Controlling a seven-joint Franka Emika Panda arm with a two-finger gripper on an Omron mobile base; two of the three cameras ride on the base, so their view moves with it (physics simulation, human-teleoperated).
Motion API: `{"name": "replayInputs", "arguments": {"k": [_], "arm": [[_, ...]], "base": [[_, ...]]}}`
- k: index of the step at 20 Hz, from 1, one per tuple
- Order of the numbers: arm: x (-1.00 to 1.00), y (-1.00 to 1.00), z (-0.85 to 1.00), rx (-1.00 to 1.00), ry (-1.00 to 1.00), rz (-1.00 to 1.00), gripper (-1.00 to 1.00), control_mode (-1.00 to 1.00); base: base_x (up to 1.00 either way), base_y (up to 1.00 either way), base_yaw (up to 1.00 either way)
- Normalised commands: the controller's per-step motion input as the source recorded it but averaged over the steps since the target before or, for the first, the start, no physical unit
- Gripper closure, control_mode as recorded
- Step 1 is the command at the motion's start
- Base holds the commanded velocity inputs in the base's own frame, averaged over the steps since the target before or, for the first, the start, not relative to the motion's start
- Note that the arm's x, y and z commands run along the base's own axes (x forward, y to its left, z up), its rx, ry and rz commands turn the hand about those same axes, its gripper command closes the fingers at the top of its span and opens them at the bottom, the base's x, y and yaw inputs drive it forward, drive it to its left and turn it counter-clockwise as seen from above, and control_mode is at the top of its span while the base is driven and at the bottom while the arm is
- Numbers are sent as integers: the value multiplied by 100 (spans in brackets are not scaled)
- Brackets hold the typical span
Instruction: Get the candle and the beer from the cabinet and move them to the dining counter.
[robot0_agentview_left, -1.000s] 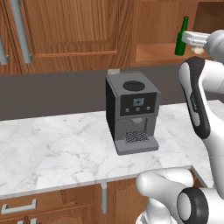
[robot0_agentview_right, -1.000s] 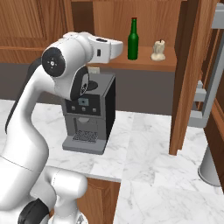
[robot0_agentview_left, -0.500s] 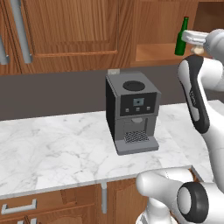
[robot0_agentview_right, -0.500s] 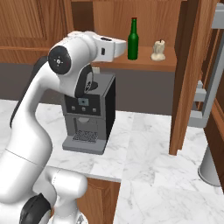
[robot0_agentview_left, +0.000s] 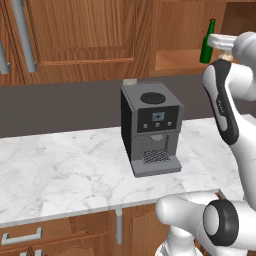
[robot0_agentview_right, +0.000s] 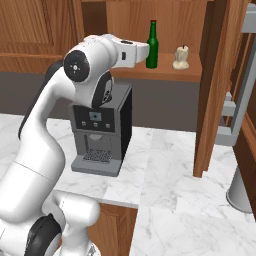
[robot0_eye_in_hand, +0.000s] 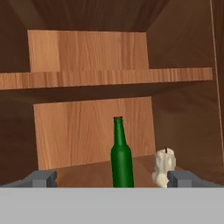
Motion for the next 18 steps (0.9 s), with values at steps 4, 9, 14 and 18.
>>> {"name": "replayInputs", "arguments": {"k": [4, 9, 14, 18], "arm": [[5, 0, 0, -12, 0, 0, -100, -100], [5, 0, 0, -5, 0, 0, -100, -100], [31, -8, 0, 0, 7, 0, -100, -100], [40, -13, 0, 0, 12, 0, -100, -100]], "base": [[0, 0, 0], [0, 0, 0], [0, 0, 0], [0, 0, 0]]}}
